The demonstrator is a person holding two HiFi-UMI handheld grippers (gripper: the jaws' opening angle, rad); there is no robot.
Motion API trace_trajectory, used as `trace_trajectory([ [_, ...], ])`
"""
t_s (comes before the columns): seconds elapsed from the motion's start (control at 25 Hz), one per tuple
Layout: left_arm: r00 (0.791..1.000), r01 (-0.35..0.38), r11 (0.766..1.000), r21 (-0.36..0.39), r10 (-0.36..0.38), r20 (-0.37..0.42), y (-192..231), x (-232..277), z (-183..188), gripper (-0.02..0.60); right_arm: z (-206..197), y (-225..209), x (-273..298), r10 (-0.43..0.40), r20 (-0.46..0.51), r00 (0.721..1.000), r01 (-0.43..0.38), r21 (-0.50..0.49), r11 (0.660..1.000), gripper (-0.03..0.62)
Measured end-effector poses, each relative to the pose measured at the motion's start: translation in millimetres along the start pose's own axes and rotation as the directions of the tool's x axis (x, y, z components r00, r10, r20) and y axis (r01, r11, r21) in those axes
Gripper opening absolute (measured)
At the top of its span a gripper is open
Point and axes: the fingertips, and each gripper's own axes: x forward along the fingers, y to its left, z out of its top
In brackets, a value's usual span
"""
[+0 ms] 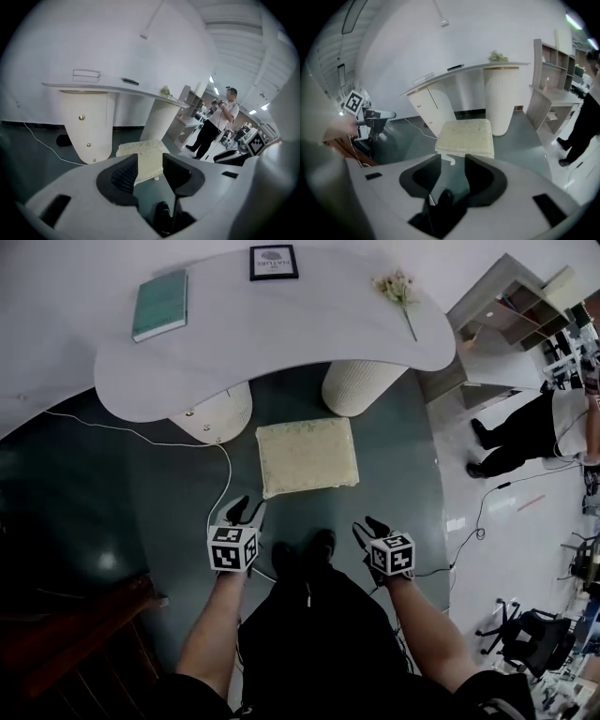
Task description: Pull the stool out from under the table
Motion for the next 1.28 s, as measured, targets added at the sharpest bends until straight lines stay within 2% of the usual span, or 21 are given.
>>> trace_trajectory([
  [0.16, 0.998, 0.0, 1.0, 0.011, -0.001, 0.059, -9, -48, 18, 0.153, 18, 12, -44, -0.009, 0.073, 0.997, 0.009, 0.001, 1.0, 0.16],
  [0.36, 0.988, 0.005, 0.998, 0.069, -0.016, 0.151, -41, -93, 51, 0.114, 41, 26, -94, 0.024, 0.163, 0.986, -0.025, 0.003, 1.0, 0.14],
  [0.44, 0.983, 0.018, 0.994, 0.106, -0.037, 0.179, -64, -104, 64, 0.086, 51, 27, -116, 0.045, 0.196, 0.98, -0.042, -0.018, 0.999, 0.133],
  [0.6, 0.979, 0.055, 0.974, 0.222, -0.097, 0.181, -115, -119, 84, 0.083, 76, 20, -155, 0.092, 0.269, 0.959, -0.071, -0.084, 0.994, 0.106],
  [0.68, 0.97, 0.07, 0.966, 0.249, -0.125, 0.21, -142, -126, 98, 0.081, 91, 14, -177, 0.123, 0.314, 0.941, -0.094, -0.108, 0.99, 0.083],
  [0.8, 0.958, 0.038, 0.966, 0.254, -0.108, 0.267, -179, -134, 118, 0.012, 109, -4, -206, 0.184, 0.376, 0.908, -0.139, -0.145, 0.98, 0.017],
  [1.04, 0.942, -0.082, 0.972, 0.222, 0.003, 0.335, -253, -141, 143, 0.008, 133, -57, -271, 0.32, 0.467, 0.824, -0.235, -0.232, 0.944, 0.006],
  [1.16, 0.916, -0.09, 0.985, 0.147, 0.025, 0.399, -285, -152, 154, 0.008, 142, -68, -300, 0.419, 0.483, 0.769, -0.328, -0.265, 0.907, 0.005],
  [1.28, 0.899, -0.133, 0.986, 0.105, 0.075, 0.432, -303, -169, 159, 0.008, 157, -63, -323, 0.51, 0.508, 0.694, -0.42, -0.29, 0.86, 0.005],
])
